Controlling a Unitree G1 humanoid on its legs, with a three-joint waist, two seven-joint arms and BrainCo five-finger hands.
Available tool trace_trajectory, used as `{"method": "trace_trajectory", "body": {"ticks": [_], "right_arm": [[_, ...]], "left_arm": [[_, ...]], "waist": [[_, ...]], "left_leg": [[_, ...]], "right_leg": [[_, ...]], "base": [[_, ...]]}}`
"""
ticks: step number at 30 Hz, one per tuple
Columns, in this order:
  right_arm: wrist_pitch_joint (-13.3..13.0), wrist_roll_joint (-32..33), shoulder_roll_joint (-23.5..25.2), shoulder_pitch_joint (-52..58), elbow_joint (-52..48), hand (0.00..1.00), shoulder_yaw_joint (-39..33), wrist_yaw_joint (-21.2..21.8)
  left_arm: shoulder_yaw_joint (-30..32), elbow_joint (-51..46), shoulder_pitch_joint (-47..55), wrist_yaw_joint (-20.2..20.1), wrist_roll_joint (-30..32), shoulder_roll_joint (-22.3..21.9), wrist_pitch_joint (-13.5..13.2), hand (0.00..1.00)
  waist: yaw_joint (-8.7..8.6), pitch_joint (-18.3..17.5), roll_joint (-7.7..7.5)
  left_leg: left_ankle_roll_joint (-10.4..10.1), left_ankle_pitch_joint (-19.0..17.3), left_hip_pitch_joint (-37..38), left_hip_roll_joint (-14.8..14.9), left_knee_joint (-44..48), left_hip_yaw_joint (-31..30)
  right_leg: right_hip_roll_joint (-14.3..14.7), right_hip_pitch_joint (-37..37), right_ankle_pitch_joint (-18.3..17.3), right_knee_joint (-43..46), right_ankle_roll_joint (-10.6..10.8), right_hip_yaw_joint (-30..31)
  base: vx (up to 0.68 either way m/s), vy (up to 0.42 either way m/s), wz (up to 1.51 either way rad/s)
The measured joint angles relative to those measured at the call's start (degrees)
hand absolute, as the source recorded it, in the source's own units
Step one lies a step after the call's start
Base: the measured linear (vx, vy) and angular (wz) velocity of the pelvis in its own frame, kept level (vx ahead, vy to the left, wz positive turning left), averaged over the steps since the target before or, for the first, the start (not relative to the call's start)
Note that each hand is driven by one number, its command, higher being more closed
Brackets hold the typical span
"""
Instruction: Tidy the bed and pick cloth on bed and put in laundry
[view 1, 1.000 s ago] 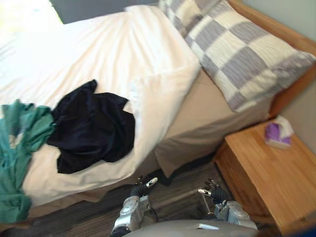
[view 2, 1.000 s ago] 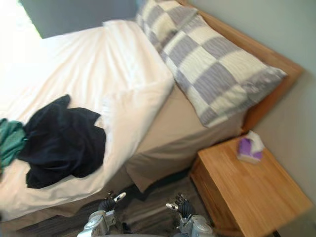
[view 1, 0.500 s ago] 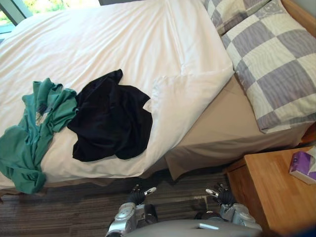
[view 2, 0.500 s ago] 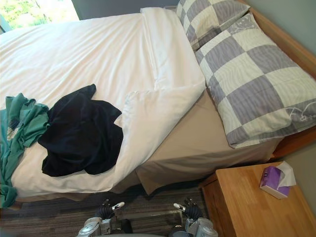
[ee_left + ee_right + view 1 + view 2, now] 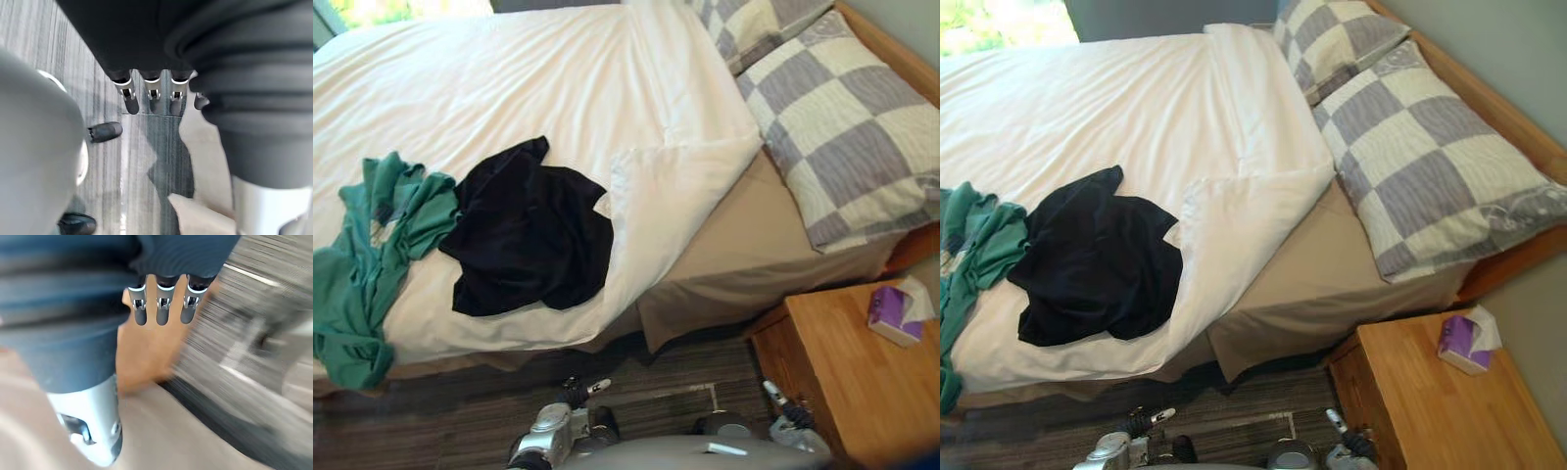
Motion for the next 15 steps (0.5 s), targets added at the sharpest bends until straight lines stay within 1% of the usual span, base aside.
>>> {"method": "trace_trajectory", "body": {"ticks": [1, 2, 3, 4, 5, 6, 7, 8, 9, 10, 11, 12, 13, 15], "right_arm": [[-0.2, -0.8, -0.5, 0.4, -2.4, 0.0, -0.6, -0.9], [-0.1, -1.4, -1.3, 0.6, -8.1, 0.0, -2.4, -2.4], [-0.1, -2.6, -2.8, 0.5, -14.0, 0.0, -3.9, -2.7], [-0.1, -3.6, -3.7, 0.5, -17.0, 0.0, -4.7, -2.6], [0.1, -5.6, -5.7, 0.4, -22.4, 0.0, -6.5, -2.1], [0.9, -8.5, -7.8, 0.3, -27.7, 0.0, -7.9, -0.8], [1.2, -9.5, -8.8, 0.2, -30.0, 0.0, -8.3, -0.4], [2.1, -11.5, -10.5, -0.2, -34.6, 0.0, -8.6, 0.9], [3.2, -13.0, -11.9, -1.1, -38.3, 0.0, -8.6, 2.2], [3.4, -13.3, -12.1, -1.5, -39.1, 0.0, -8.4, 2.6], [5.0, -14.9, -13.2, -3.5, -42.5, 0.0, -7.5, 4.7], [6.1, -15.5, -13.7, -4.6, -43.5, 0.0, -6.7, 5.6], [7.5, -17.6, -14.5, -7.0, -44.8, 0.0, -4.4, 7.1], [9.1, -20.7, -16.1, -10.3, -46.2, 0.0, 0.4, 8.9]], "left_arm": [[0.0, -0.5, 0.1, 0.0, 0.0, 0.0, 0.7, 0.0], [0.2, -2.2, 1.0, 0.0, 0.0, 0.0, 1.5, 0.0], [0.2, -4.0, 2.1, 0.0, 0.0, 0.2, 2.1, 0.0], [0.2, -4.6, 2.5, 0.0, 0.0, 0.3, 2.3, 0.0], [0.2, -5.7, 3.3, 0.0, 0.1, 0.4, 2.6, 0.0], [0.2, -6.8, 4.3, 0.0, 0.3, 0.7, 2.6, 0.0], [0.2, -7.1, 4.7, 0.0, 0.4, 0.8, 2.7, 0.0], [0.2, -7.4, 5.4, 0.0, 0.6, 1.3, 2.6, 0.0], [0.1, -7.9, 6.2, 0.0, 1.2, 1.9, 2.6, 0.0], [0.1, -8.0, 6.5, 0.0, 1.5, 2.0, 2.6, 0.0], [0.4, -8.3, 6.8, 0.0, 1.7, 2.3, 1.9, 0.0], [0.4, -8.3, 6.8, 0.0, 1.8, 2.6, 1.7, 0.0], [0.2, -8.3, 6.8, 0.0, 2.2, 2.8, 1.3, 0.0], [0.1, -8.5, 6.8, 0.0, 2.6, 2.8, 1.1, 0.0]], "waist": [[-0.18, -0.1, -0.03], [-0.16, -0.1, -0.2], [-0.07, -0.3, -0.57], [0.0, -0.5, -0.62], [0.11, -1.0, -0.57], [0.21, -1.4, -0.6], [0.21, -1.6, -0.63], [0.21, -1.9, -0.83], [0.25, -2.1, -0.83], [0.25, -2.1, -1.05], [0.5, -2.0, -1.78], [0.6, -2.1, -1.9], [0.67, -2.2, -2.24], [1.16, -2.2, -2.34]], "left_leg": [[0.3, 0.4, -0.2, -0.2, 0.0, -0.2], [0.6, 0.6, -0.4, -0.2, 0.0, -0.6], [0.7, 0.7, -0.9, -0.2, 0.0, -0.9], [0.7, 0.6, -1.1, -0.2, 0.0, -1.2], [0.6, 0.5, -1.6, -0.4, 0.0, -1.8], [0.8, 0.5, -2.3, -0.6, 0.0, -2.2], [0.9, 0.5, -2.7, -0.8, 0.0, -2.6], [1.4, 0.6, -3.6, -1.2, 0.0, -3.5], [2.1, 0.9, -3.6, -1.6, 0.0, -4.0], [2.2, 1.0, -3.6, -1.7, 0.0, -4.2], [2.5, 1.0, -3.6, -2.2, 0.0, -4.9], [2.5, 1.0, -3.7, -2.3, 0.0, -5.0], [2.5, 1.0, -3.8, -2.7, 0.0, -5.1], [2.6, 0.9, -3.9, -3.0, 0.1, -5.5]], "right_leg": [[-0.1, -0.1, 0.0, -0.1, 0.1, -0.1], [-0.3, -0.1, -0.4, -0.1, 0.7, -0.4], [-0.3, -0.2, -0.2, -0.4, 0.9, -0.6], [-0.2, -0.2, -0.2, -0.6, 1.1, -0.6], [-0.1, -0.1, -0.2, -1.4, 1.5, -0.7], [0.1, 0.1, -0.2, -2.3, 1.7, -0.5], [0.1, 0.0, -0.1, -2.7, 1.9, -0.4], [0.2, 0.1, 0.2, -3.2, 2.4, -0.2], [0.0, 0.3, 0.8, -3.2, 2.6, -0.1], [-0.1, 0.3, 0.9, -3.2, 2.4, -0.1], [-0.5, 0.8, 2.1, -3.6, 2.0, -0.2], [-0.5, 1.2, 2.5, -4.2, 2.0, -0.2], [-0.7, 1.7, 3.0, -5.2, 2.2, -0.1], [-0.9, 2.1, 3.8, -5.9, 2.2, -0.1]], "base": [[-0.17, 0.023, 0.14], [-0.15, 0.042, 0.19], [-0.15, 0.039, 0.16], [-0.13, 0.038, 0.21], [-0.09, 0.04, 0.3], [-0.06, 0.045, 0.33], [0.01, 0.05, 0.38], [0.1, 0.044, 0.36], [0.1, 0.034, 0.31], [0.12, 0.032, 0.22], [0.06, 0.032, 0.14], [0.13, 0.08, 0.19], [0.11, 0.076, 0.17], [0.09, 0.071, 0.16]]}}
